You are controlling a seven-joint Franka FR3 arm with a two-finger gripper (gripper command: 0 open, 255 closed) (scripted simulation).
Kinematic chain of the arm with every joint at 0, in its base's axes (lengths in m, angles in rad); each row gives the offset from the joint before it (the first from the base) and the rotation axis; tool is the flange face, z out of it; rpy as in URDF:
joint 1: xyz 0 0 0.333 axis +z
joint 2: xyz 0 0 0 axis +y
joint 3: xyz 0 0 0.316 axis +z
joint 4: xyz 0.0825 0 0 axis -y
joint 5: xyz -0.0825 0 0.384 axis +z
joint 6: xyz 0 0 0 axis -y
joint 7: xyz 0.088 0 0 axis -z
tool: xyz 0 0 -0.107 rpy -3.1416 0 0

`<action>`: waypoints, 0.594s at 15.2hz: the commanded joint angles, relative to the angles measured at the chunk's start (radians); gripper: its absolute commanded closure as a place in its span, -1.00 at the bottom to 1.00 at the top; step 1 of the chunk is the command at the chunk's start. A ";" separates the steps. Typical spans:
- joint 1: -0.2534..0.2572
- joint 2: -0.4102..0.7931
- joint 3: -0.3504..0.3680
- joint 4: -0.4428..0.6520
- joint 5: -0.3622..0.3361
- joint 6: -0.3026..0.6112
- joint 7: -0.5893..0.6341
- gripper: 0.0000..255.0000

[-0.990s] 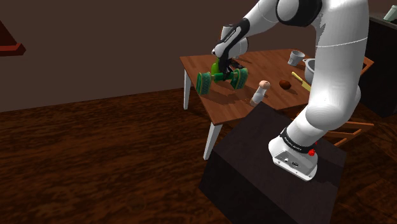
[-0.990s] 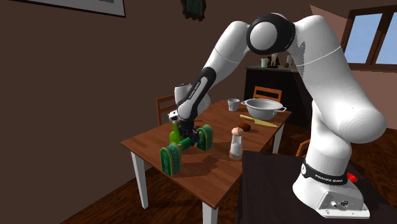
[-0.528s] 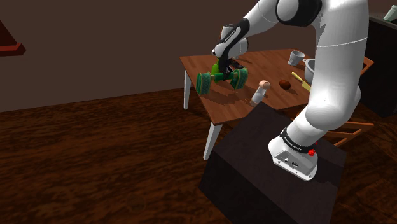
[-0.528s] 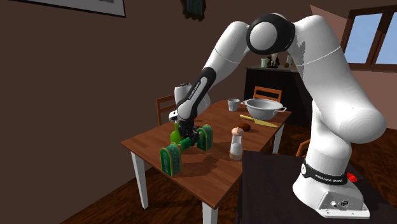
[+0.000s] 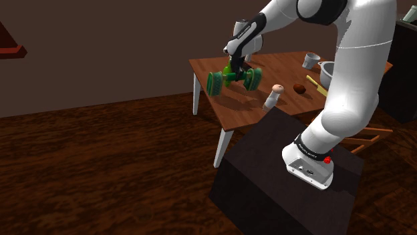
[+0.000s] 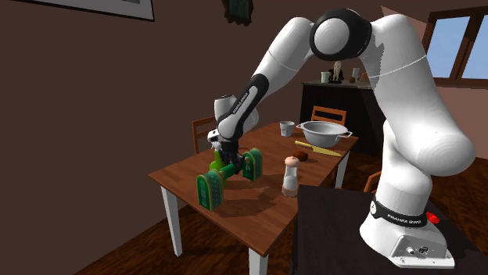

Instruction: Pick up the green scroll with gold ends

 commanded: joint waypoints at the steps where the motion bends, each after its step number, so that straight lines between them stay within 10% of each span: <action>1: 0.005 -0.024 -0.005 -0.002 -0.006 -0.019 0.003 1.00; 9: 0.018 -0.097 -0.020 0.001 -0.028 -0.094 0.010 1.00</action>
